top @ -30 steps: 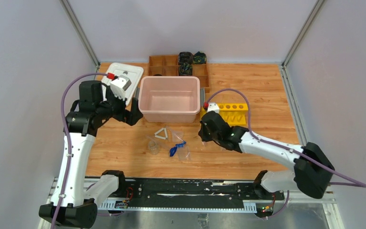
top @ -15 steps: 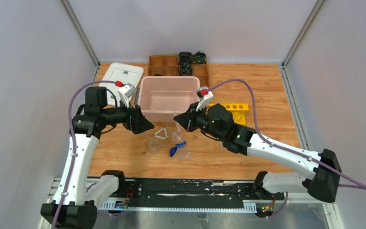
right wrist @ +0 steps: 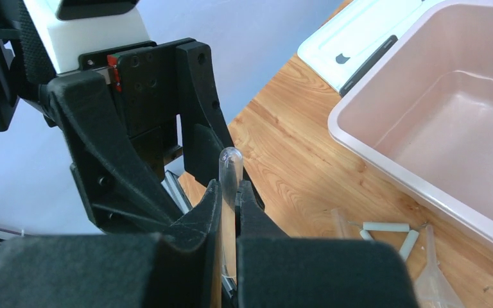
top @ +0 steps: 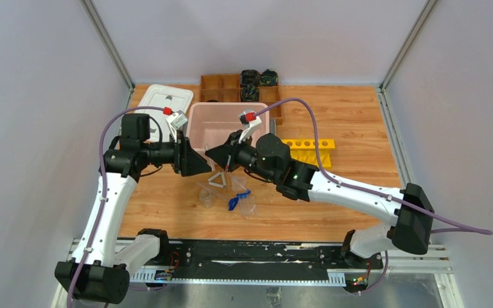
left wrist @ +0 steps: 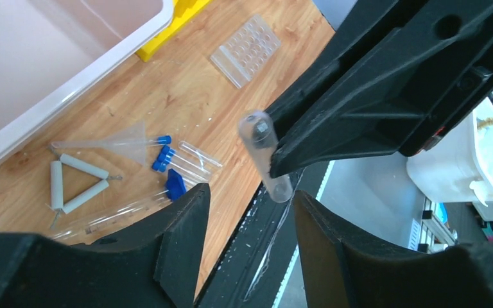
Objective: Organize the chemistry lab equipment
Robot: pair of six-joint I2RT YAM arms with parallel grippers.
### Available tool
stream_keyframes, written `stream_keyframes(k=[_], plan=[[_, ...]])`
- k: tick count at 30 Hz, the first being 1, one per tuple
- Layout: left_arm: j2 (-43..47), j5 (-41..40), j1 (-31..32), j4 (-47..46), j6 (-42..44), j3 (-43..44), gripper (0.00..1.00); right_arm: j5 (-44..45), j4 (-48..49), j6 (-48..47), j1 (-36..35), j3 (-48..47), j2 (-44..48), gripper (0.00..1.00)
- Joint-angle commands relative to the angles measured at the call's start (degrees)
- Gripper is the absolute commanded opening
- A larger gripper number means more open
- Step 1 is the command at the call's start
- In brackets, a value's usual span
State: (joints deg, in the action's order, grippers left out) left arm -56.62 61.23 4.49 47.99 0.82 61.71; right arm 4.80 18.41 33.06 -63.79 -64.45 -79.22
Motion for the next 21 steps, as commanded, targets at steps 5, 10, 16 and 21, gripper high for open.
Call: stream_keyframes(k=[5,10,16,21], plan=[[0.0,2.8,0.8,-1.1,-0.2,1.6,0.59,-0.1,4.9,2.0,-1.0,-3.2,-2.0,0.0],[-1.0,2.4,0.8,-1.1,-0.4,1.5,0.55,-0.7,6.0,3.5,-1.2,-3.5,-2.9,0.0],[-0.7,2.0,0.8,-1.1,0.8,1.5,0.33,-0.1,6.5,4.5,-1.1,-1.8,-2.6,0.0],[0.0,1.2,0.8,-1.2,2.8,0.8,0.1,1.0,2.1,5.9,-0.7,-2.9,-2.5,0.2]])
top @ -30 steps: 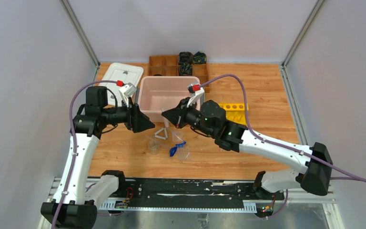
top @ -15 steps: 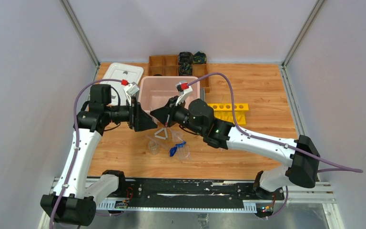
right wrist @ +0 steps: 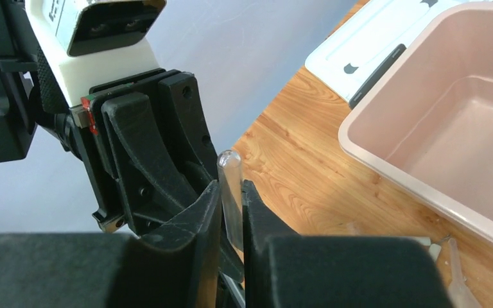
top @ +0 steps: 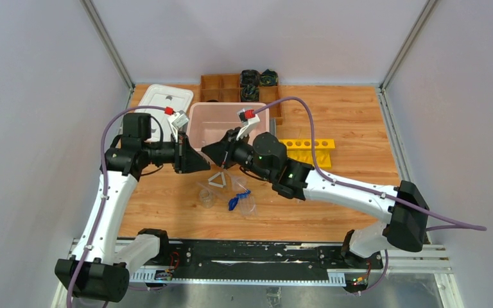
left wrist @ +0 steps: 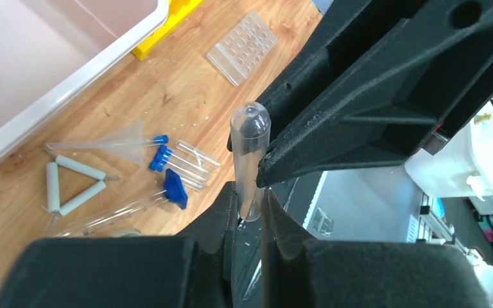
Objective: Organize the chemistry lab equipment
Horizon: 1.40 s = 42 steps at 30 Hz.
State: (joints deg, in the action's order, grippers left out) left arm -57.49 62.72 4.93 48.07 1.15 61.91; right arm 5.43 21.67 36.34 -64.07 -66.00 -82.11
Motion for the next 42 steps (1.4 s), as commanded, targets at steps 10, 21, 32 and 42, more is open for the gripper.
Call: stream_keyframes(k=[10,21,32,42], plan=[[4.5,-1.5,0.3,-1.6,10.3,-1.8,0.04,-14.5,-30.6,1.8,5.0,-17.6,-4.7,0.5],[5.1,-4.8,0.3,-1.6,11.5,-3.2,0.0,-16.1,-36.5,-2.4,5.6,-24.8,-8.2,0.51],[4.9,-5.3,0.3,-1.6,11.2,-4.2,0.0,-16.6,-39.3,-5.9,5.7,-29.6,-12.2,0.4],[4.1,-8.5,0.4,-1.6,10.8,-3.7,0.54,-13.1,-43.3,-9.5,6.2,-31.2,-12.1,0.0]])
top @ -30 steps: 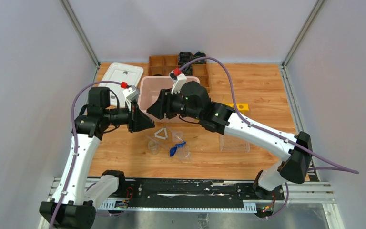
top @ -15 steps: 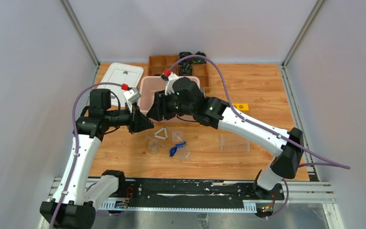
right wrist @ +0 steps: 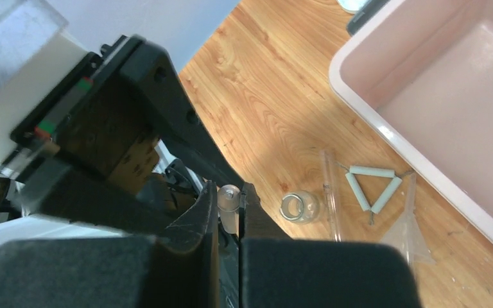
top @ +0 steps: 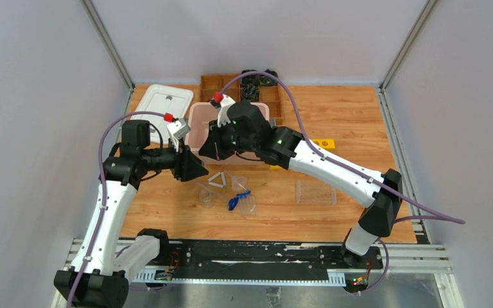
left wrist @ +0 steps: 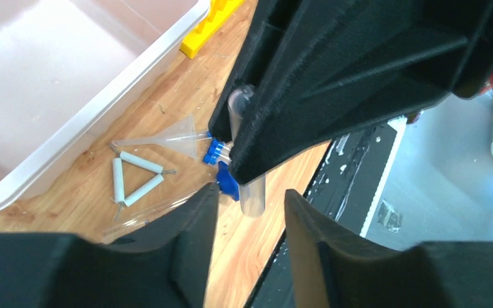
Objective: Organize the chemistry lab equipment
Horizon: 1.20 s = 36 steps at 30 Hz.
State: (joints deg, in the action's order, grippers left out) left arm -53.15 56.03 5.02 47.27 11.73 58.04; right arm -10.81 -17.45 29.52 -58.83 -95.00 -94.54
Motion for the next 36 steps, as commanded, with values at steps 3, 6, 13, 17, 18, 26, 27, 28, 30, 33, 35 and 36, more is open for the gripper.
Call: stream_keyframes(k=[3,6,13,17,18,26,27,28,30,33,35,36], plan=[[-1.5,-7.1,0.3,-0.7,-2.3,2.1,0.98,9.8,-8.0,-5.6,2.9,-1.3,4.7,0.0],[-2.3,-10.9,0.3,-0.7,-3.7,3.8,1.0,18.6,-8.1,-9.1,5.2,5.4,11.0,0.0],[-3.2,-14.5,0.3,-0.7,-4.4,5.1,1.0,29.9,-2.5,-12.6,13.1,24.2,23.3,0.0],[-3.4,-18.1,0.3,-0.6,-4.7,5.5,1.0,30.9,1.9,-12.4,16.2,32.1,26.4,0.0],[-3.4,-18.9,0.3,-0.5,-4.7,5.7,1.0,31.7,2.6,-12.4,16.5,33.4,26.4,0.0],[-3.3,-20.3,0.3,0.0,-5.4,6.6,1.0,34.3,20.2,-17.8,16.9,47.1,26.5,0.0],[-3.3,-20.3,0.3,0.0,-5.5,6.5,1.0,34.3,22.8,-18.5,16.9,48.6,26.7,0.0],[-3.3,-20.4,0.3,0.0,-5.6,6.4,1.0,34.3,25.0,-19.2,17.0,49.7,26.8,0.0],[-3.3,-20.7,0.3,0.0,-5.5,6.2,1.0,35.3,28.3,-20.5,16.9,51.2,26.6,0.0],[-3.2,-20.8,0.3,0.0,-5.4,6.1,1.0,36.3,31.2,-22.0,16.9,52.8,26.4,0.0],[-3.2,-20.8,0.3,0.0,-5.4,6.1,1.0,37.0,32.8,-22.5,16.9,53.9,26.6,0.0],[-3.2,-20.8,0.3,0.0,-5.4,6.1,1.0,37.3,33.8,-22.7,17.0,54.5,26.7,0.0]])
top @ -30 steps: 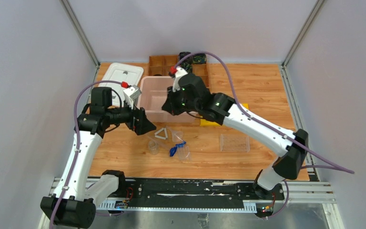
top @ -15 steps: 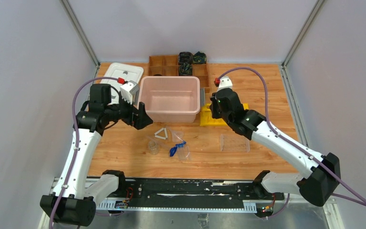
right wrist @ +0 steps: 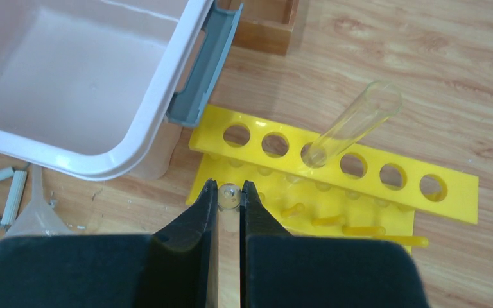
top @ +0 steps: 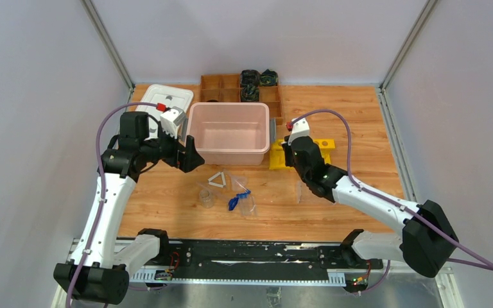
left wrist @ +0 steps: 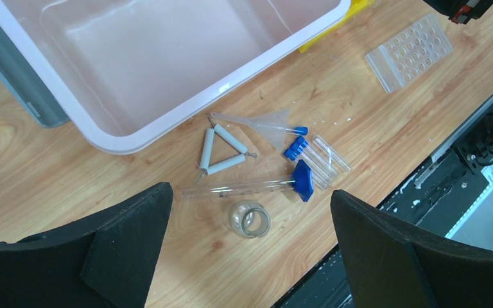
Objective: Organize the chemistry lab equipment
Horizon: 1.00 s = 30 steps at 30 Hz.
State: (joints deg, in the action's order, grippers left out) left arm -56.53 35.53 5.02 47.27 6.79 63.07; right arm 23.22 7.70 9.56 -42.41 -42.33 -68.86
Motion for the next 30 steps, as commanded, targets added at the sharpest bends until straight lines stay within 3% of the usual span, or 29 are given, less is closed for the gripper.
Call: stream_keyframes(k=[1,12,30], plan=[[0.0,-0.3,0.3,0.0,-0.4,1.1,1.0,3.3,9.5,-3.0,0.5,2.4,1.1,0.0],[0.9,1.2,0.3,0.0,0.5,0.8,1.0,9.1,16.8,-3.8,0.6,6.7,-0.1,0.0],[0.8,-0.3,0.3,0.0,0.5,1.0,1.0,10.1,22.6,-4.5,0.7,7.9,-4.0,0.0]])
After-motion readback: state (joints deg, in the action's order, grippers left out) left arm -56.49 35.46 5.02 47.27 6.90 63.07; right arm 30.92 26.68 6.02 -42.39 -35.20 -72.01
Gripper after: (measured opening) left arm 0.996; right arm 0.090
